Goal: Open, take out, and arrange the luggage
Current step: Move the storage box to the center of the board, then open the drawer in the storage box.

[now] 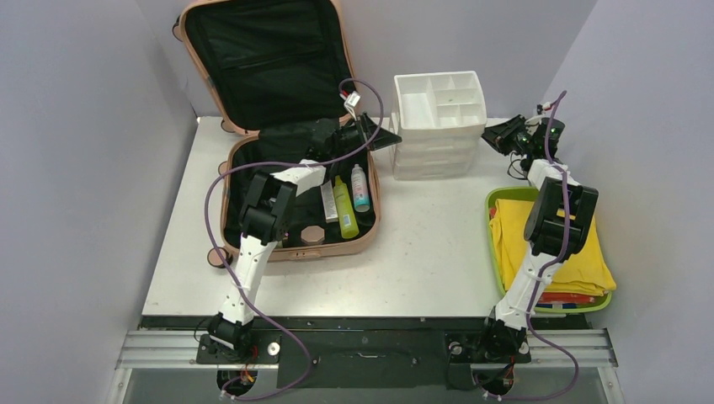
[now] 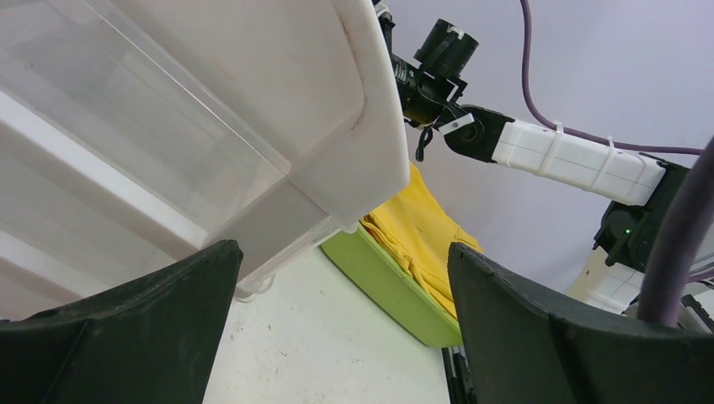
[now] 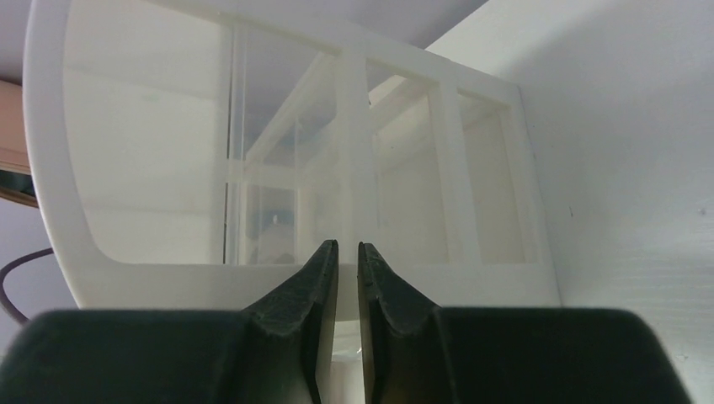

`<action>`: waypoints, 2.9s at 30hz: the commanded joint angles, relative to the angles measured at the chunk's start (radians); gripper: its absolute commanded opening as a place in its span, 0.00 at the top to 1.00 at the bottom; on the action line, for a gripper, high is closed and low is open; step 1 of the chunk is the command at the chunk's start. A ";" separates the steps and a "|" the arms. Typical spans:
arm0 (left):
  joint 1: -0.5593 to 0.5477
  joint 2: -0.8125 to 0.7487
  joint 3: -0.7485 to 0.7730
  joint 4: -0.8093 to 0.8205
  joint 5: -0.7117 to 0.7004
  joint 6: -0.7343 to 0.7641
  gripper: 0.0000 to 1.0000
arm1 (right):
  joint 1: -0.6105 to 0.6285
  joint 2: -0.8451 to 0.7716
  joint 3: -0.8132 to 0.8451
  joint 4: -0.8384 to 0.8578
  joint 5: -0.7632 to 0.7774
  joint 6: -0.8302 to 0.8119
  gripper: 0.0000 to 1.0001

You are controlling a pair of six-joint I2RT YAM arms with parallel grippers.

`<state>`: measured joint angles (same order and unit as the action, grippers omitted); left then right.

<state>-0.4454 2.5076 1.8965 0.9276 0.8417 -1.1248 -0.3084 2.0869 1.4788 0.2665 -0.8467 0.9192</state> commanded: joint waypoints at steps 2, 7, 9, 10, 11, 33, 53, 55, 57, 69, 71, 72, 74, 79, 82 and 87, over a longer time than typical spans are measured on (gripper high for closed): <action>-0.021 -0.002 0.033 0.098 0.011 -0.047 0.10 | 0.017 0.003 0.003 -0.019 -0.081 -0.066 0.88; -0.027 -0.016 0.022 0.114 0.020 -0.062 0.11 | 0.023 -0.009 0.002 -0.045 -0.125 -0.108 0.89; -0.029 -0.023 0.012 0.120 0.027 -0.068 0.11 | 0.024 -0.016 0.000 -0.075 -0.142 -0.136 0.89; -0.031 -0.031 0.004 0.121 0.033 -0.072 0.11 | 0.024 -0.020 -0.003 -0.080 -0.148 -0.150 0.89; -0.031 -0.034 -0.001 0.124 0.035 -0.074 0.11 | 0.025 -0.023 -0.007 -0.091 -0.160 -0.157 0.90; -0.033 -0.164 -0.124 0.205 0.081 -0.152 0.13 | 0.013 -0.140 -0.077 -0.185 -0.299 -0.260 0.90; -0.026 -0.198 -0.198 0.218 0.116 -0.142 0.13 | -0.081 -0.122 0.226 -1.133 -0.205 -1.139 0.66; -0.027 -0.200 -0.203 0.221 0.116 -0.143 0.13 | -0.081 -0.139 0.187 -1.124 -0.182 -1.151 0.66; -0.027 -0.203 -0.209 0.224 0.117 -0.144 0.13 | -0.082 -0.146 0.164 -1.140 -0.164 -1.166 0.67; -0.022 -0.235 -0.253 0.213 0.126 -0.118 0.09 | -0.110 -0.153 0.184 -1.108 -0.174 -1.094 0.68; -0.017 -0.242 -0.255 0.200 0.125 -0.106 0.09 | -0.112 -0.163 0.183 -1.138 -0.197 -1.125 0.71; -0.016 -0.244 -0.256 0.198 0.125 -0.104 0.09 | -0.115 -0.168 0.185 -1.158 -0.216 -1.144 0.72; -0.014 -0.249 -0.260 0.199 0.129 -0.105 0.08 | -0.117 -0.174 0.186 -1.227 -0.235 -1.210 0.73; -0.017 -0.238 -0.253 0.209 0.135 -0.119 0.08 | -0.113 -0.198 0.149 -1.301 -0.288 -1.280 0.75; -0.019 -0.235 -0.253 0.227 0.136 -0.138 0.08 | -0.110 -0.218 0.127 -1.219 -0.300 -1.219 0.76; -0.019 -0.253 -0.292 0.243 0.140 -0.141 0.08 | -0.112 -0.297 -0.002 -0.878 -0.244 -0.898 0.77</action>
<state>-0.4595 2.3306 1.6249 1.1007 0.9588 -1.2545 -0.4183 1.9007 1.5467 -0.8886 -1.0855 -0.1955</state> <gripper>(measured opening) 0.915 0.233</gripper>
